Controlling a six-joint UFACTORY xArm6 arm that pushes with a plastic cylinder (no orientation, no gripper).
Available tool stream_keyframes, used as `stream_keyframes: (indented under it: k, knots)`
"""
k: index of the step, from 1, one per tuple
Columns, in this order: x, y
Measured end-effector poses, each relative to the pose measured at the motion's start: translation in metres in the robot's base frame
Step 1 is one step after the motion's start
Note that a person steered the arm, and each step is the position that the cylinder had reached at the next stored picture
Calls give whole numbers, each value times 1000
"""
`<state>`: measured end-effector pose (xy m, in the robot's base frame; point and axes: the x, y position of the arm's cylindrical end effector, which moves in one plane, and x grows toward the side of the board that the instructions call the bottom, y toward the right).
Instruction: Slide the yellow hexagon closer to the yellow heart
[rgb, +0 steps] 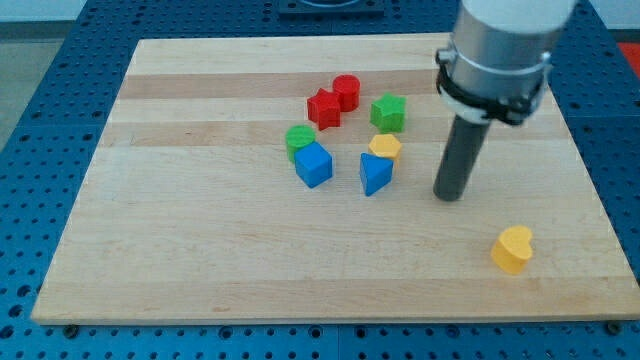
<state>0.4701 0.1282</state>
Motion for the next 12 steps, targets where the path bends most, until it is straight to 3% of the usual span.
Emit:
stream_keyframes:
  k: [2, 3, 5, 9, 12]
  knots:
    - [-75, -40]
    - [-79, -79]
    - [-65, -104]
    - [-35, -19]
    - [-1, -31]
